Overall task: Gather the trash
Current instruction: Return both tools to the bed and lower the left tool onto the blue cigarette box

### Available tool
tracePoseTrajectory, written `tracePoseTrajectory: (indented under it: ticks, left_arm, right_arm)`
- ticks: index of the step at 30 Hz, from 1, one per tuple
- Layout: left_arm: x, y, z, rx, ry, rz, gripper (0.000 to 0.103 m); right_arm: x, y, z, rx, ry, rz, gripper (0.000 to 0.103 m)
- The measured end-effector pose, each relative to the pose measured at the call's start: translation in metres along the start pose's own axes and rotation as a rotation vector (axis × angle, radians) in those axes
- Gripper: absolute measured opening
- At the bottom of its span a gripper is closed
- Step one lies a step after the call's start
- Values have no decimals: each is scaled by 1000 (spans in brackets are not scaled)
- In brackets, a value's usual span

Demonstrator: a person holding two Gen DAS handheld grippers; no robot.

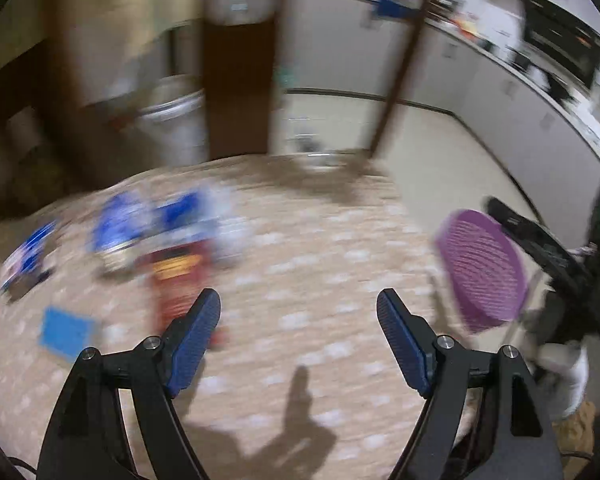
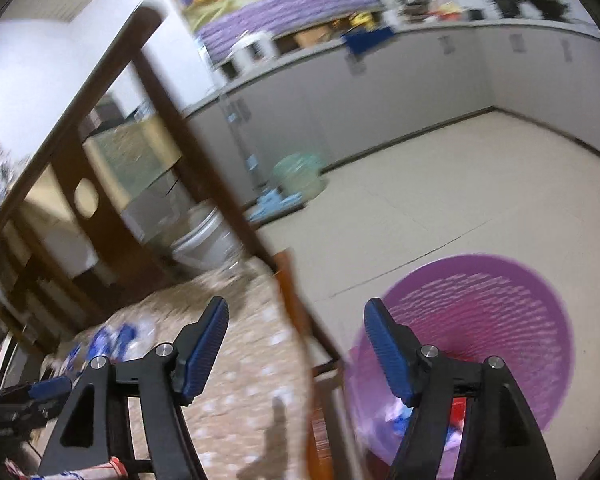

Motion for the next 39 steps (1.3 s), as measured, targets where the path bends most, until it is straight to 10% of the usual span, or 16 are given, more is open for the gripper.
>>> tracePoseTrajectory:
  ticks: [12,18,29,39]
  left_arm:
    - [-21,-2,198,189,-293,53,79]
    - [11,38,206,143,-196,130,79]
    - [-51,43,172,-91,-80,364,82]
    - [-76,-3,155,-105,-133,265,83]
  right_arm:
    - [-47,36,79,61,-187,153,76]
    - [-50,45,80,46,-197,174,76]
    - [-65,54,93,61,-252,220,77]
    - [-85,59,111,56,-331,250,78]
Point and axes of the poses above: each gripper's, at about its wrist camera, not at the fingertips, and y roughly the way its jaws point, z to its left, x to its top, the point moved 9 cm from there along y, roughly the way its jaws point, and after that the axes turned 2 degrees about z, right-handed, at the moved point
